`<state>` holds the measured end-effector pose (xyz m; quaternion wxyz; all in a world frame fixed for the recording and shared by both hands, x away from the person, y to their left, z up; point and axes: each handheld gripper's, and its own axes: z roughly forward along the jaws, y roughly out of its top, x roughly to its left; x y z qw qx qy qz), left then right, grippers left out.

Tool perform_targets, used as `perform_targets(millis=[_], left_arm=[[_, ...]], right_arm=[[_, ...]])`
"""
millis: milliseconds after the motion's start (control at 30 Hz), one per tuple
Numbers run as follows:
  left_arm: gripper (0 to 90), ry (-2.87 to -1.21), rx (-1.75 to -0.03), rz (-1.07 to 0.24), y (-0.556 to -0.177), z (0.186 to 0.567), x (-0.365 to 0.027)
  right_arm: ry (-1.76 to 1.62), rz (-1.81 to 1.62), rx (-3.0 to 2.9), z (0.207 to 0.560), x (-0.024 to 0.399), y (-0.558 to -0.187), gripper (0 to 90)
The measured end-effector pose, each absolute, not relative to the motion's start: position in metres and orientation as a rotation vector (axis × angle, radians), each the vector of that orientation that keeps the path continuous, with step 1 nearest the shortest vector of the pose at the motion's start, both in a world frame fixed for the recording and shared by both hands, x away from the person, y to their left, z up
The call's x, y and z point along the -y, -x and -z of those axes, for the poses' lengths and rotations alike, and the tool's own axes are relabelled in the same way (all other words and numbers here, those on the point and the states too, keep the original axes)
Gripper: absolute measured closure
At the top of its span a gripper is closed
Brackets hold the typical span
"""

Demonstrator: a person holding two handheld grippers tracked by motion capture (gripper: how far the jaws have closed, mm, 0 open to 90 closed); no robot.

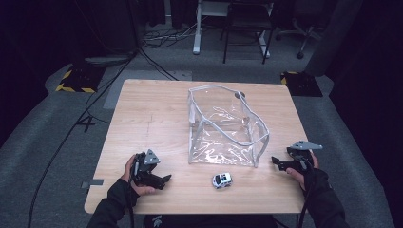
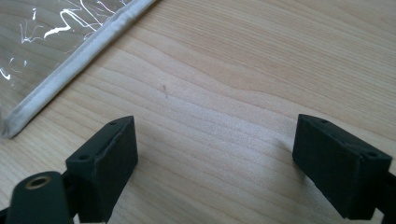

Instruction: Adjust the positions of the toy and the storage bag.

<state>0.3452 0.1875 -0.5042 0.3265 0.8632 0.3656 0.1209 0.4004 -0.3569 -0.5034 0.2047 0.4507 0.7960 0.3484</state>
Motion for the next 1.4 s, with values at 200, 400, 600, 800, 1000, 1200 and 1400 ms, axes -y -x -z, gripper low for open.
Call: perform_targets(millis=[200,400,600,800,1000,1200,1400], left_arm=[[0.2,-2.27,-0.95,-0.315,-0.344,0.504,-0.186],[0.6,-2.281,-0.92,-0.307,-0.341,0.504,-0.183],[0.5,-2.299,-0.866,-0.27,-0.335,0.504,-0.16],[0.6,-2.334,-0.738,-0.232,-0.328,0.503,-0.126],[0.5,-2.345,-0.672,-0.206,-0.322,0.503,-0.097],[0.5,-2.34,-0.66,-0.159,-0.318,0.503,-0.066],[0.6,-2.385,-0.584,-0.156,-0.322,0.502,-0.047]], right_arm=[[-1.256,-0.972,-2.221,0.503,0.357,-0.4,14.4],[-1.255,-0.972,-2.221,0.503,0.357,-0.4,14.4],[-1.249,-0.967,-2.223,0.503,0.358,-0.401,14.5],[-1.253,-0.974,-2.223,0.503,0.357,-0.4,14.5],[-1.252,-0.971,-2.226,0.503,0.357,-0.4,14.6],[-1.251,-0.971,-2.225,0.503,0.357,-0.4,14.6],[-1.25,-0.971,-2.226,0.503,0.357,-0.4,14.6]])
